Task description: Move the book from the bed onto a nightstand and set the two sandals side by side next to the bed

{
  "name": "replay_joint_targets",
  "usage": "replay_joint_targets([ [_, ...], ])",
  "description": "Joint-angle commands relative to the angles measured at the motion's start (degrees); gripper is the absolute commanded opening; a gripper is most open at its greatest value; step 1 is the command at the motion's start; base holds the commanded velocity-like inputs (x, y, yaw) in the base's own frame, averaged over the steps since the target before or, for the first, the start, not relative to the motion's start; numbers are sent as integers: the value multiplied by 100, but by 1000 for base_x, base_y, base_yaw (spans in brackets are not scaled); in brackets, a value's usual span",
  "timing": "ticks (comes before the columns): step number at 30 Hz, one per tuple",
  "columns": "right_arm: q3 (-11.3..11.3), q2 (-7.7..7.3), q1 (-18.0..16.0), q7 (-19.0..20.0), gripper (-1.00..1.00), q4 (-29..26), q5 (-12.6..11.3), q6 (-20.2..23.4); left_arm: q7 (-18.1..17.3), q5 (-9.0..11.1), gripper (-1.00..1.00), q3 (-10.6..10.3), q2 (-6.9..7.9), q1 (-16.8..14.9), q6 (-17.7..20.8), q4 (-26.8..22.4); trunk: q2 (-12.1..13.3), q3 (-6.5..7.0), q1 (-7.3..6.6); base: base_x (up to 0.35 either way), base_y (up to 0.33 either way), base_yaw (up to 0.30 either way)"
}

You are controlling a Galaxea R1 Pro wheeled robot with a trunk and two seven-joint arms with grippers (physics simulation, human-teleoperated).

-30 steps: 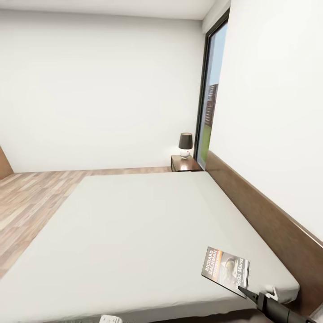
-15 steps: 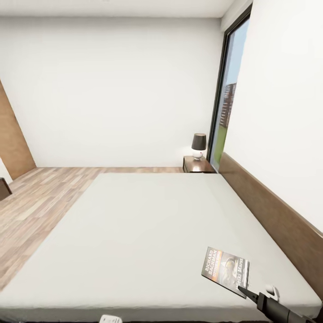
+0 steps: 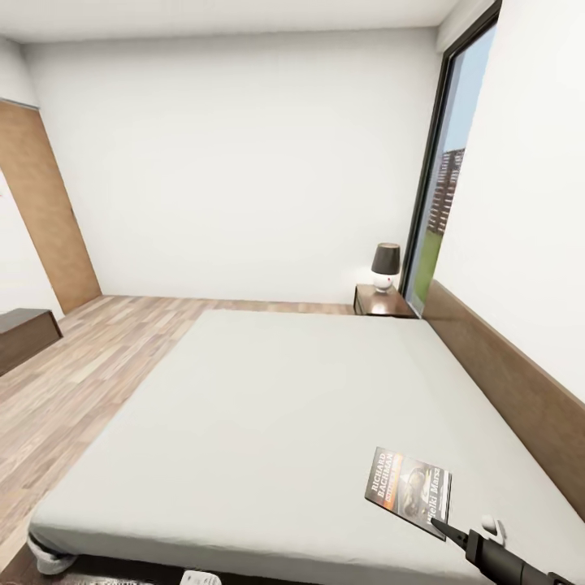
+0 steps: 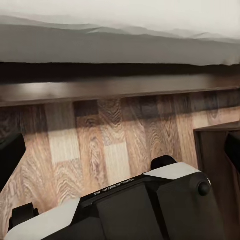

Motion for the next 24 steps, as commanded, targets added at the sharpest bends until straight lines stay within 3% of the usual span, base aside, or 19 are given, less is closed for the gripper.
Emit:
replay_joint_targets([
  [1, -15, -2, -3, 22, -100, -1, -14, 62, -15, 36, 100, -49, 0, -7, -29, 7, -13, -14, 4, 0, 0, 210],
  [24, -15, -2, -4, 13, -100, -1, -14, 58, -15, 36, 100, -49, -53, -7, -24, 7, -13, -14, 4, 0, 0, 209],
])
